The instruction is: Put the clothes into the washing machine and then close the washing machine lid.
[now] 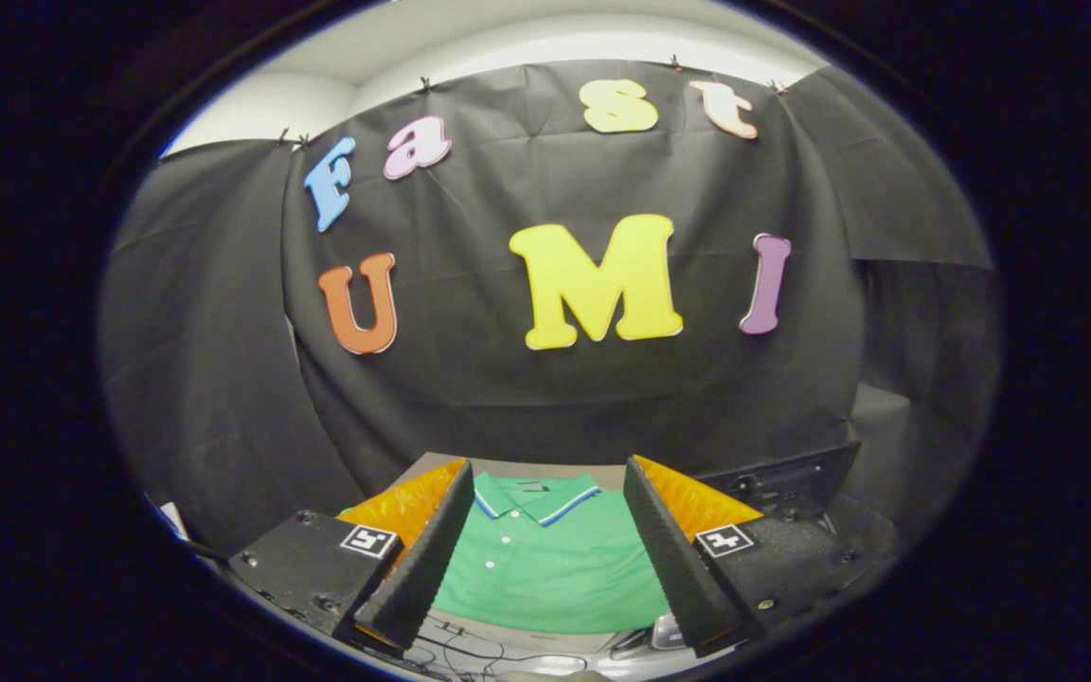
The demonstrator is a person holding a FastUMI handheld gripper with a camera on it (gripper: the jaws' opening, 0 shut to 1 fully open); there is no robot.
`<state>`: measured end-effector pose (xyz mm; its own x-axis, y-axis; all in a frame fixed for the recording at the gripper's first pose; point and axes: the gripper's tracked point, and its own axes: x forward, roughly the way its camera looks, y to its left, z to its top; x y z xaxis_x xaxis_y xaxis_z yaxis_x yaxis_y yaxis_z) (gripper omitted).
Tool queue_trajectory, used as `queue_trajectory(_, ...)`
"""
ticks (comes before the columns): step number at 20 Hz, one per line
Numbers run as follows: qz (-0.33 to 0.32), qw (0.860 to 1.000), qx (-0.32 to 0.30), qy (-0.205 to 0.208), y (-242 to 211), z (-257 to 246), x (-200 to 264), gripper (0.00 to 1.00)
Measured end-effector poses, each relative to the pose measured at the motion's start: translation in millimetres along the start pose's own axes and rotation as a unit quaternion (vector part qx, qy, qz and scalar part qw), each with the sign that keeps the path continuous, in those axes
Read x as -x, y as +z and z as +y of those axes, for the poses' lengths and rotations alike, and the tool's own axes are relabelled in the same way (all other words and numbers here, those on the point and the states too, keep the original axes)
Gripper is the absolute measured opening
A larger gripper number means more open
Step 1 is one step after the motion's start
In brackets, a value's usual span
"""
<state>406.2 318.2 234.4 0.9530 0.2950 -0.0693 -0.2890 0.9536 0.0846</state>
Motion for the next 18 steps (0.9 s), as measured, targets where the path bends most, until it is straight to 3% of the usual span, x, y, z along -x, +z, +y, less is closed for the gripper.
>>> queue_trajectory(9, 0.123, 0.992, -0.012, -0.011, -67.0, 42.5, -89.2, 1.0)
queue_trajectory(18, 0.252, 0.966, -0.026, -0.062, -139.2, 36.9, -125.7, 0.98)
